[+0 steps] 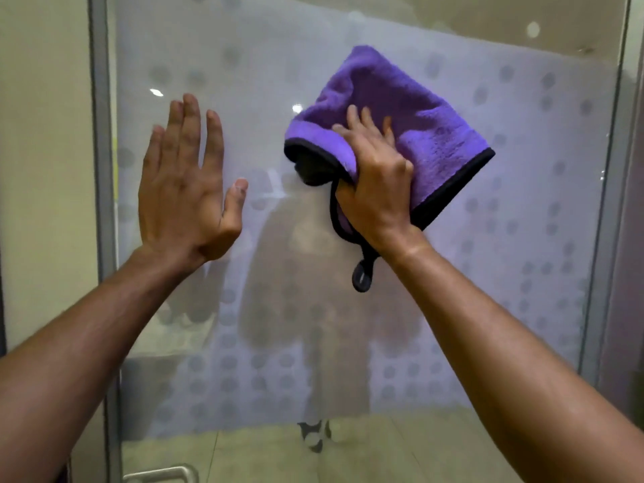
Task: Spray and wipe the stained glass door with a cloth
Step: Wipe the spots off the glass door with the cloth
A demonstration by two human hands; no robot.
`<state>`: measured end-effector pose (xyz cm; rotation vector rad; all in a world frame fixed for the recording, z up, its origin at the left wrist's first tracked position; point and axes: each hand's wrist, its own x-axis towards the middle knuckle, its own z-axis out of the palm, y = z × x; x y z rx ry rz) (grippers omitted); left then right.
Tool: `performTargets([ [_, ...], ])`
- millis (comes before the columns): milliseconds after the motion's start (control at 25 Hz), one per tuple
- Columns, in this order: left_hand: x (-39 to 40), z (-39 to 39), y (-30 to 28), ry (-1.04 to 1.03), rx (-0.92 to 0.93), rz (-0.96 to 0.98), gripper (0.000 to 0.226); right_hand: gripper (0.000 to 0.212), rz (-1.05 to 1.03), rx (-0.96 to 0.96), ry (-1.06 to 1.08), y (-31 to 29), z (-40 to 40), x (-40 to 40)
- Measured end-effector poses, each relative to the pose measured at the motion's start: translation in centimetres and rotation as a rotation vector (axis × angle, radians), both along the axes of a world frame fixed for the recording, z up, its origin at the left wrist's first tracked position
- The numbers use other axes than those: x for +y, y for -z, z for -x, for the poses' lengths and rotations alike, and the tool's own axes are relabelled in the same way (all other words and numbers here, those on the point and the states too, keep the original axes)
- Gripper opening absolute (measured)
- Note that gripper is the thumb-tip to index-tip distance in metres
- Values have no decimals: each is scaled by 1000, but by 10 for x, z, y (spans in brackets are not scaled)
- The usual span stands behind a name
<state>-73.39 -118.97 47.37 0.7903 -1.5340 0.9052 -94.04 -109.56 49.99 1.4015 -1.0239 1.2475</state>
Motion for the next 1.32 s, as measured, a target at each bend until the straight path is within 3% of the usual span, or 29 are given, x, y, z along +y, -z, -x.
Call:
performTargets([
  [80, 0, -1, 1, 6, 2, -2, 79, 54, -54, 98, 41, 18, 6, 3],
  [240, 2, -1, 1, 13, -1, 0, 79, 71, -101, -3, 140, 7, 5, 3],
  [440, 1, -1, 0, 1, -8, 0, 80, 67, -146, 50, 99, 21, 5, 8],
  [600, 3, -1, 1, 7, -4, -9, 79, 88, -277, 82, 125, 22, 3, 15],
  [880, 0, 0, 1, -2, 1, 8, 79, 67, -145, 41, 290, 13, -8, -4],
  [1080, 1, 0, 1, 2, 0, 2, 78, 86, -280, 233, 255, 17, 6, 7],
  [1200, 1, -1, 1, 2, 3, 2, 78, 87, -336, 202, 167, 15, 7, 11],
  [1320, 1, 0, 1, 1, 2, 7, 78, 77, -199, 129, 391, 12, -6, -2],
])
